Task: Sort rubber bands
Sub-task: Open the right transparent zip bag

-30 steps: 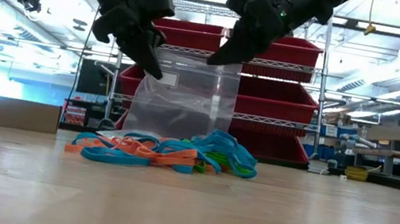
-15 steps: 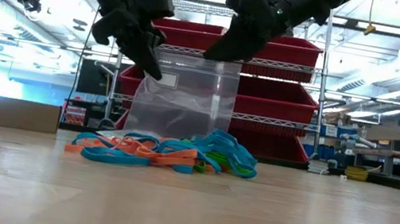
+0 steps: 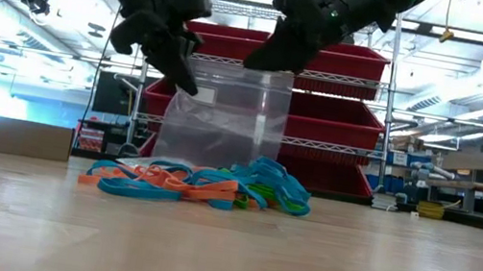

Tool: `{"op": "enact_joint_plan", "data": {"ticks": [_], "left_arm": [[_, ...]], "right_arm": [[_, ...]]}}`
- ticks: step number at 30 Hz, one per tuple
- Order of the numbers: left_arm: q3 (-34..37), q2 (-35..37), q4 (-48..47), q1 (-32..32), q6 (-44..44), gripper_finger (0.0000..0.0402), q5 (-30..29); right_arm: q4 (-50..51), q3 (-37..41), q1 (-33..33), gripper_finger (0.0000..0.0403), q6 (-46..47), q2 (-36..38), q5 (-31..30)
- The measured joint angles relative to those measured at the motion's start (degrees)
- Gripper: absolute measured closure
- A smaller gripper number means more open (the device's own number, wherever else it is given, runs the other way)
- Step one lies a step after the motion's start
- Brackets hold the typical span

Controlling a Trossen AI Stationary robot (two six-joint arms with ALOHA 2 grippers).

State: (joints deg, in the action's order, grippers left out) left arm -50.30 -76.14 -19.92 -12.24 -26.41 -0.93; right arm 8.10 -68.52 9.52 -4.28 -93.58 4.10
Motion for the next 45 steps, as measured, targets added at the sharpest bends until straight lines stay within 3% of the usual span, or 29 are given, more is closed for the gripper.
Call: {"op": "enact_joint_plan", "data": {"ticks": [18,26,45], "left_arm": [[0.0,0.0,0.9,0.0,0.0,0.0401,-0.7],[0.0,0.0,0.9,0.0,0.0,0.0401,-0.7],[0.0,0.0,1.7,0.0,0.1,0.0401,-0.5]], "right_arm": [[1.9,0.0,-0.1,0.0332,1.5,0.0,0.4],[-2.3,0.0,-0.1,0.0332,2.2,0.0,2.1],[3.3,0.0,-0.5,0.0339,3.2,0.0,1.2]]}}
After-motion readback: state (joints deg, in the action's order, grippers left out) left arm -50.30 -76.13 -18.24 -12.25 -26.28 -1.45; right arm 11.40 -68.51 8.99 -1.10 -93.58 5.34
